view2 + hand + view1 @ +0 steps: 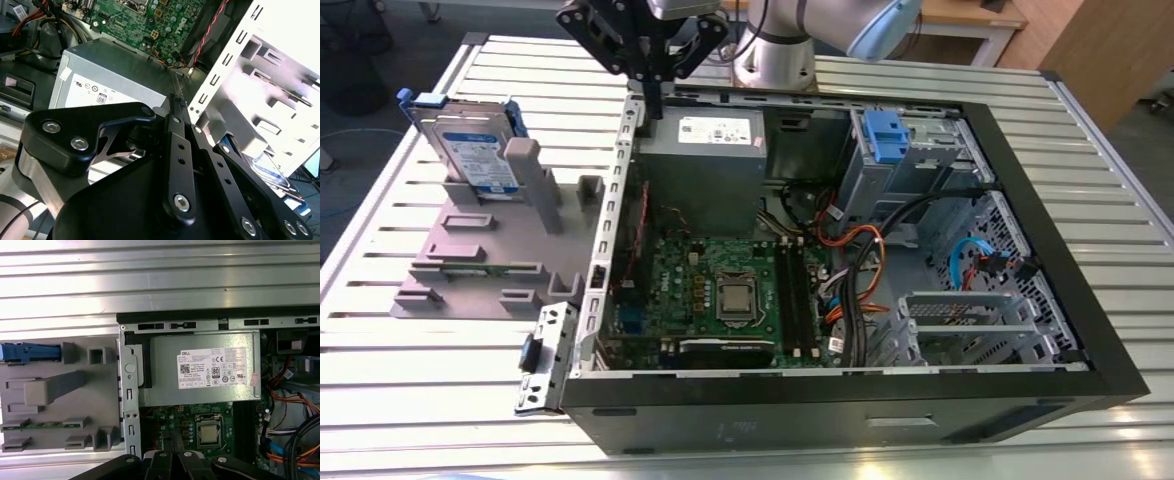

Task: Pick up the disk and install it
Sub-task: 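Reach for the disk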

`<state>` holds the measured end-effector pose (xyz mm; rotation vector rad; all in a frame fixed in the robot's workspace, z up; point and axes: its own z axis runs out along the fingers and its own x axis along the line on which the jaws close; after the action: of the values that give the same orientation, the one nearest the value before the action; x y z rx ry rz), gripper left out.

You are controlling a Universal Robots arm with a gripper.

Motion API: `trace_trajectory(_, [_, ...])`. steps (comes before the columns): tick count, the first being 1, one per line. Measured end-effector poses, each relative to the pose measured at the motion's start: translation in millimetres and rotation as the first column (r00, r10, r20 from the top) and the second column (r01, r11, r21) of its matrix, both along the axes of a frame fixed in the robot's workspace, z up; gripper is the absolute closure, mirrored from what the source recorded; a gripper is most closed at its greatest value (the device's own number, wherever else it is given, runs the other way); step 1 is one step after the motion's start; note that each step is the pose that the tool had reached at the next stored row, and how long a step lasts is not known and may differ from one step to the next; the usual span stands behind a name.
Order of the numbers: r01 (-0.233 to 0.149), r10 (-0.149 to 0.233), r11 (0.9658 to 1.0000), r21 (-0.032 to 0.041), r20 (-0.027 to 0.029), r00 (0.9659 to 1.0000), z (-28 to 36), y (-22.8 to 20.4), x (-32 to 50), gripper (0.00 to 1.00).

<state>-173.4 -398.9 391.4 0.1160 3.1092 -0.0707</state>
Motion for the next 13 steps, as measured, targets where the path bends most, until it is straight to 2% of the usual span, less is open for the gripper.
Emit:
trace_trajectory(9, [0.000,0.000,1.0000,-0.0003,0.0001,1.0000,-0.1,0.0,-1.5,0.89])
trace_trajectory(11, [0.000,0.000,0.9999,-0.0137,0.0000,1.0000,-1.7,0.0,-15.8,0.89])
trace_trajectory(13, [0.000,0.000,0.9999,-0.0139,0.0000,1.0000,-1.8,0.0,-15.9,0.89])
